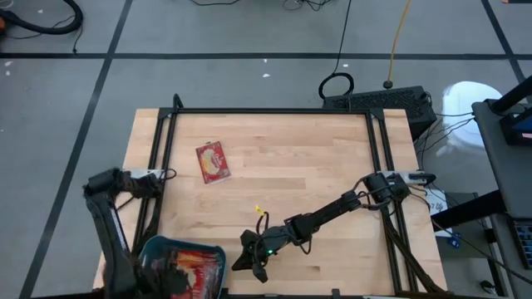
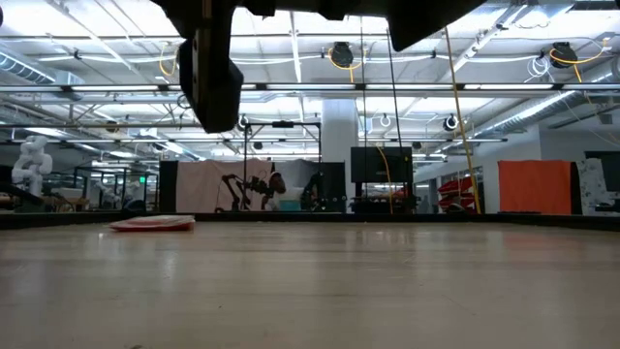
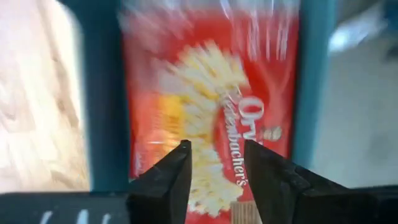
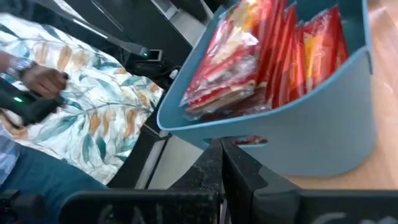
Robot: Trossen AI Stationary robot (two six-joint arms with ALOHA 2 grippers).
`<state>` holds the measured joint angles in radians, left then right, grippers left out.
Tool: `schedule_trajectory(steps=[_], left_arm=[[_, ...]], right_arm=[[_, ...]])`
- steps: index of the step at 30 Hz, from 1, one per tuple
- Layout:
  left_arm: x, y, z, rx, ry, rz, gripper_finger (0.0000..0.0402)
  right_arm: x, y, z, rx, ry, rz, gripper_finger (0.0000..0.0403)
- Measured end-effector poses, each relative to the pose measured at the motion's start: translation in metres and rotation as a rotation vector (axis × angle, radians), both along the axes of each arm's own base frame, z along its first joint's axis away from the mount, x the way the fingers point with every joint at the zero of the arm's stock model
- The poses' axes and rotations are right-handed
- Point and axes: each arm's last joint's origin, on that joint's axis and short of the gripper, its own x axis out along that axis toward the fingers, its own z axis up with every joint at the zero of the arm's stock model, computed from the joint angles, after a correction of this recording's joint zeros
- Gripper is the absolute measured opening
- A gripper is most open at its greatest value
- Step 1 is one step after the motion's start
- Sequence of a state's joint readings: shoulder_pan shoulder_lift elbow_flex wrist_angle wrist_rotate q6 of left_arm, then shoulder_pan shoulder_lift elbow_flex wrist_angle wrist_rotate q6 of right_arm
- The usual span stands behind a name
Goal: Sort popcorn bags into baskets
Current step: Put the popcorn sachet into the bin
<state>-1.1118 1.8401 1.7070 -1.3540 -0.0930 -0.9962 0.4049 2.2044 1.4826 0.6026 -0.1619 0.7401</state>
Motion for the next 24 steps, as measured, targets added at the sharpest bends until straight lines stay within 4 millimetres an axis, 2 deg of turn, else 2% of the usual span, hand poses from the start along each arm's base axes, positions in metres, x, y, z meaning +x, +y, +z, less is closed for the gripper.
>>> schedule_trajectory(steps=[4,6,9,14,19,24], left_arm=[[-0.002,0.022,0.040,-0.140,-0.124,0.126,0.0134],[-0.002,0.019,0.052,-0.277,-0.200,0.146,0.0129],[-0.005,-0.003,0.059,-0.459,-0.259,0.007,0.0121],[-0.012,-0.038,0.042,-0.505,-0.308,-0.201,0.0098],[-0.013,-0.062,-0.009,-0.344,-0.226,-0.262,0.0063],[-0.009,-0.069,-0.046,-0.203,-0.143,-0.234,0.0029]], right_arm=[[-0.002,-0.001,0.004,-0.011,0.016,0.001,0.0002],[-0.002,-0.001,0.005,-0.020,0.018,0.002,0.0002],[-0.002,-0.003,0.005,-0.028,0.021,0.003,0.0002],[-0.002,-0.003,0.004,-0.030,0.034,0.000,0.0002],[-0.004,-0.004,0.008,-0.036,0.068,-0.009,0.0001],[-0.018,-0.015,0.041,-0.138,0.128,-0.058,0.0000]])
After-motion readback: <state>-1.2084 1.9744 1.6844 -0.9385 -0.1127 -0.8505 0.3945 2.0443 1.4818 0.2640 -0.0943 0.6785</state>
